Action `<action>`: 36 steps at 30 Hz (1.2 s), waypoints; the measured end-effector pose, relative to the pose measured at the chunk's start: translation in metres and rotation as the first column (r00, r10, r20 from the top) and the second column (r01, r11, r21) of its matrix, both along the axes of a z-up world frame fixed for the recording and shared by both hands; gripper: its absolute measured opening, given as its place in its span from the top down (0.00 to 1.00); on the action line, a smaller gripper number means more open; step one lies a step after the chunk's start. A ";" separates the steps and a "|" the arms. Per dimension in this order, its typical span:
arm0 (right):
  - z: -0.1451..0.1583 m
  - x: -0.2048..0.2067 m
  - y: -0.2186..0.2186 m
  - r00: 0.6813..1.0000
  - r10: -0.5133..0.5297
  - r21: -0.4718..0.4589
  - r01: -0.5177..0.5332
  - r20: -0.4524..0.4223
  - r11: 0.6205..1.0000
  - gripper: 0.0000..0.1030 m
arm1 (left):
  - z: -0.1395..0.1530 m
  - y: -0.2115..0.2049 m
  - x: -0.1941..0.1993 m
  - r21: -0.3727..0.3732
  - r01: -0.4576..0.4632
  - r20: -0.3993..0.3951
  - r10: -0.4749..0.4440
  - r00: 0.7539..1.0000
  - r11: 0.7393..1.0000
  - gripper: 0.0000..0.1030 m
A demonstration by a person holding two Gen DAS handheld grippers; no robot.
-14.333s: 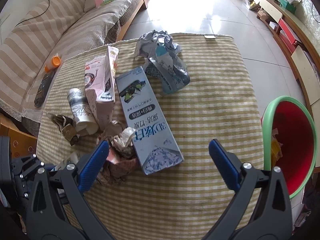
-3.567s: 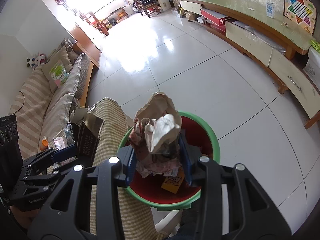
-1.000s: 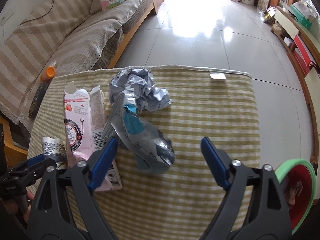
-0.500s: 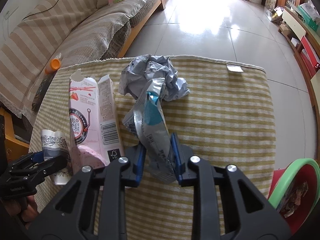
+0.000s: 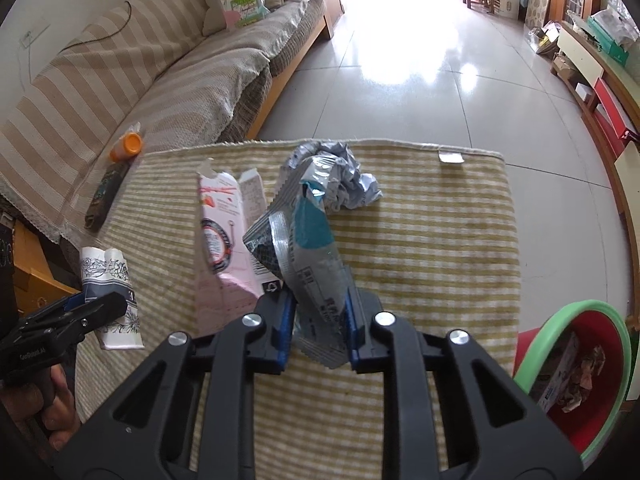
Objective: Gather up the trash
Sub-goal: 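Grasp the foil snack bag with the right tool while the left tool grasps the patterned paper cup, then lift the snack bag and paper cup and carry both over the red bucket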
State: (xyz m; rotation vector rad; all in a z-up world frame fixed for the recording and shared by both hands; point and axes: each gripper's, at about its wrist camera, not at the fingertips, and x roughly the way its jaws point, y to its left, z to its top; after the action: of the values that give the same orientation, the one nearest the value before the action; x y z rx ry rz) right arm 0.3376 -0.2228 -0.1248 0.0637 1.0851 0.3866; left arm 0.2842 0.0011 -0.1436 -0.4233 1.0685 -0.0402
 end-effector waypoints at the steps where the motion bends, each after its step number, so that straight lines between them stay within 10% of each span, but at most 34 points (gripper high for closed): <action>1: 0.006 -0.004 -0.001 1.000 -0.002 0.003 0.002 0.008 1.000 0.80 | 0.007 -0.001 -0.003 0.001 0.001 0.010 -0.001 1.000 1.000 0.32; 22: 0.101 -0.092 -0.121 0.968 -0.198 0.070 0.189 0.152 0.979 0.80 | 0.101 -0.114 -0.040 0.057 0.224 0.166 -0.231 0.959 0.973 0.32; 36: 0.090 -0.129 -0.257 0.898 -0.421 0.102 0.411 0.126 0.906 0.80 | 0.096 -0.254 -0.029 0.051 0.499 0.154 -0.500 0.852 0.865 0.32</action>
State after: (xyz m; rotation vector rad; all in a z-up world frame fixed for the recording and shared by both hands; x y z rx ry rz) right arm 0.2086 -0.4800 -0.0349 0.3237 0.8829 0.0407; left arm 0.2553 -0.2531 -0.0472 -0.1186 0.9924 -0.5276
